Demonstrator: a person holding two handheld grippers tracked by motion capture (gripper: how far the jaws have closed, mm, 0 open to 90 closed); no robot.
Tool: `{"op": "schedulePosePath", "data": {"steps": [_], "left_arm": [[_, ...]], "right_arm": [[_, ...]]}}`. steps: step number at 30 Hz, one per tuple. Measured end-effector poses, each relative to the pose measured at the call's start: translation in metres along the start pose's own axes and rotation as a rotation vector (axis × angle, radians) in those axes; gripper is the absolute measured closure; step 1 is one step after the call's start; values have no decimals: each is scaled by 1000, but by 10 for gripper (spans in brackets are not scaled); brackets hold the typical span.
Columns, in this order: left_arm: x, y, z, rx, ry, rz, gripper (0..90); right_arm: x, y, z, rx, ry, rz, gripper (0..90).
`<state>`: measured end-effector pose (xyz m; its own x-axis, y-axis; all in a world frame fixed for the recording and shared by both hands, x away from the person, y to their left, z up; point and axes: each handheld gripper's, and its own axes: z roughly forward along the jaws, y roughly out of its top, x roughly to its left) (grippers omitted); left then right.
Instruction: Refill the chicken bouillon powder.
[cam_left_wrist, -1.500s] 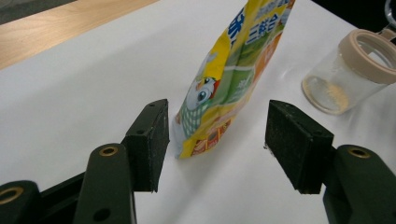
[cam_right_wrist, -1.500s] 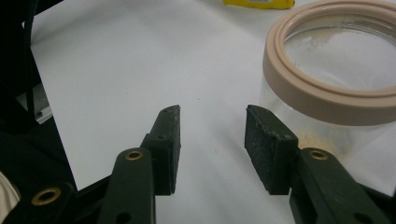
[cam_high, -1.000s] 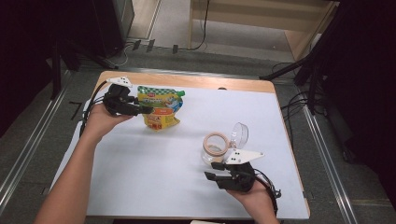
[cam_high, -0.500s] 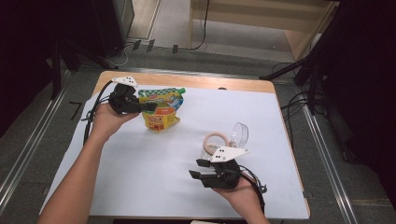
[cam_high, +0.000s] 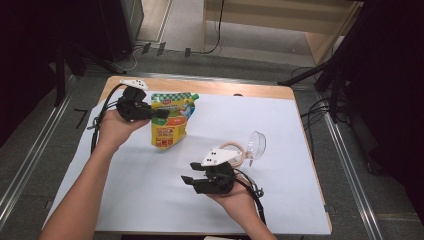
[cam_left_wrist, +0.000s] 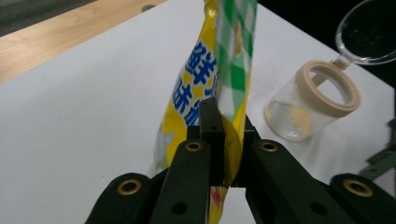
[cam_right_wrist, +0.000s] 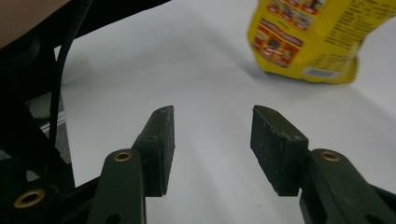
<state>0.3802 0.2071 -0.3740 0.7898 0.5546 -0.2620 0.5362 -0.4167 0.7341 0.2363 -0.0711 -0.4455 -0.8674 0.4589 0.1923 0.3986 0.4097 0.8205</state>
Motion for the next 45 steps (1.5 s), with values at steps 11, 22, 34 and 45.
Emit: {"op": "schedulePosePath", "data": {"steps": [11,22,34,45], "left_arm": [[-23,8,-18,-7,-32,2,898],[-51,14,-36,-29,-74,12,899],[-81,17,-41,-32,-157,26,899],[-106,20,-43,-33,-210,47,899]], "right_arm": [[2,-6,7,4,-15,26,498],[0,-12,20,-1,-38,24,497],[-5,-16,33,-19,-75,62,508],[-17,-25,41,-49,-126,125,641]]}}
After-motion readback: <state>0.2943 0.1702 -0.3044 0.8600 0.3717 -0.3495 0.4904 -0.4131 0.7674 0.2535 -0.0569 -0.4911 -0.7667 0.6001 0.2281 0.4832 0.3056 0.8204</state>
